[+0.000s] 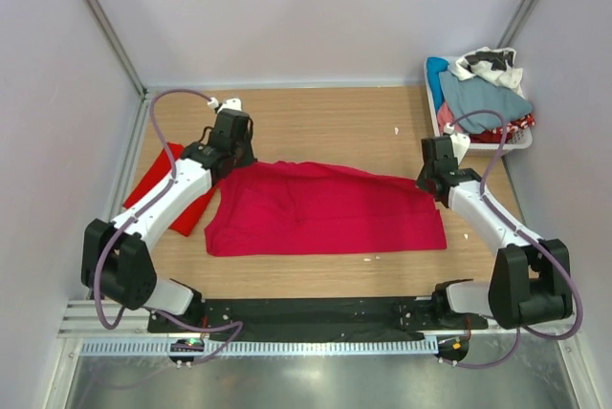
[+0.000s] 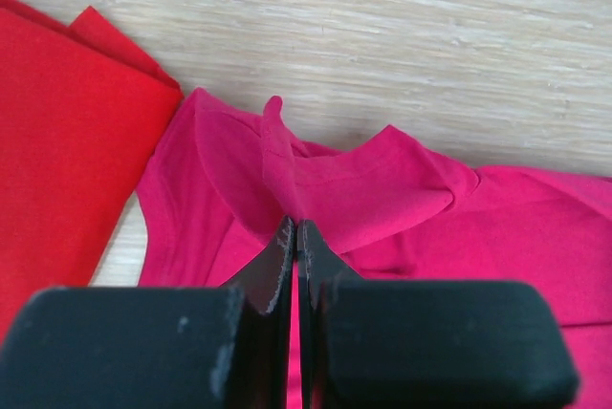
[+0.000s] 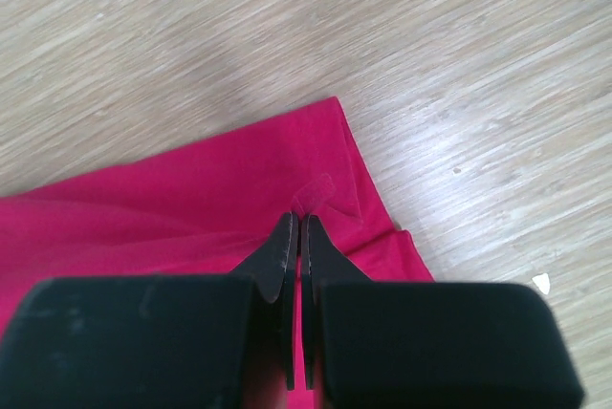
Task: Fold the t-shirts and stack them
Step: Fold the tshirt
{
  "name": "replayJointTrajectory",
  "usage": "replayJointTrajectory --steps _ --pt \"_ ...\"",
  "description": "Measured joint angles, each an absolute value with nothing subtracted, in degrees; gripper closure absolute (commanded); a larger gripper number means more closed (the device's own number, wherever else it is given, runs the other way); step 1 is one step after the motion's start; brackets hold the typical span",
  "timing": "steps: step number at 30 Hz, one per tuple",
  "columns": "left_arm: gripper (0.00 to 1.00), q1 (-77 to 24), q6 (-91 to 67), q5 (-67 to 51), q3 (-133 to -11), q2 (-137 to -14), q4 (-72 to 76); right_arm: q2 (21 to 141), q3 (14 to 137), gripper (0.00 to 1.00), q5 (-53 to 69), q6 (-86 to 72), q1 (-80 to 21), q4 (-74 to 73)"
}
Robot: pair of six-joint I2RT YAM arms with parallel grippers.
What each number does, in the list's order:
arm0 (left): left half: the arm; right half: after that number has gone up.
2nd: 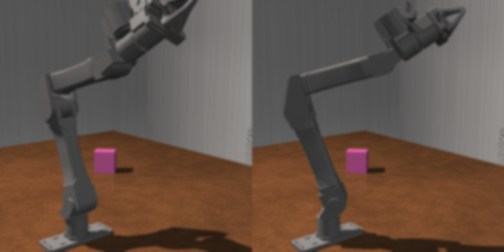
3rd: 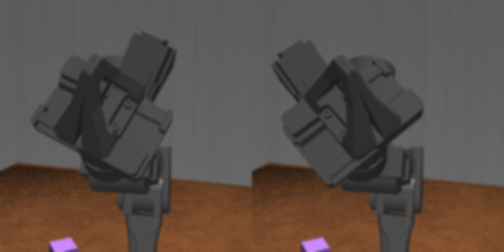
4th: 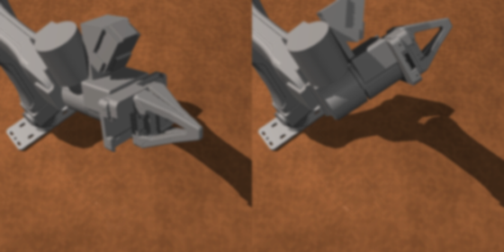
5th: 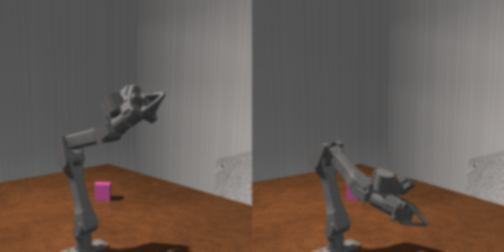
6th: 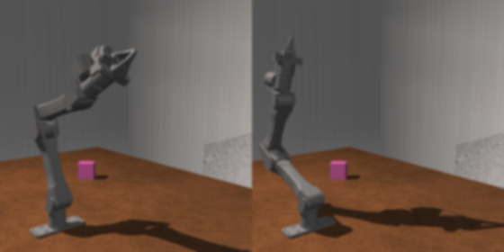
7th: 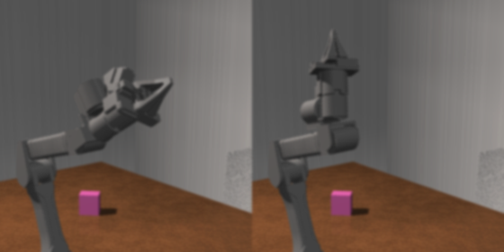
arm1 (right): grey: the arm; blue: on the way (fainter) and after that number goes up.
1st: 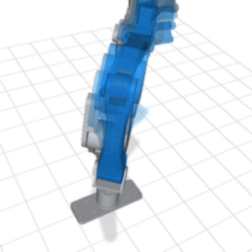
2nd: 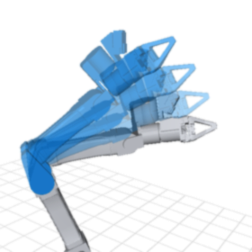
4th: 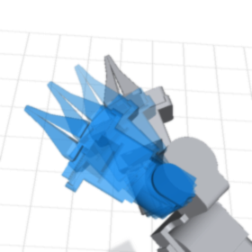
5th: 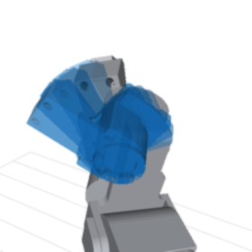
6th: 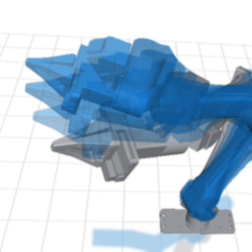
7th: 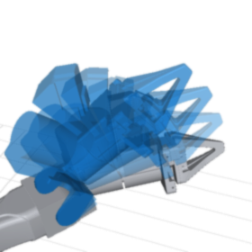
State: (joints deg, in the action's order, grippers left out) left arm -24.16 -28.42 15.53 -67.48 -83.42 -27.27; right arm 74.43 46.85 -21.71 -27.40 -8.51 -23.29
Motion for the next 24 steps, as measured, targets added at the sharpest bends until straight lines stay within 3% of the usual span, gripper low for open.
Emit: replayJointTrajectory --steps 24 --pt "1.00 -33.36 -30.87 25.89 -56.60 -69.84 -27.73 68.86 42.41 0.99 -24.10 -27.66 -6.87 -24.47"
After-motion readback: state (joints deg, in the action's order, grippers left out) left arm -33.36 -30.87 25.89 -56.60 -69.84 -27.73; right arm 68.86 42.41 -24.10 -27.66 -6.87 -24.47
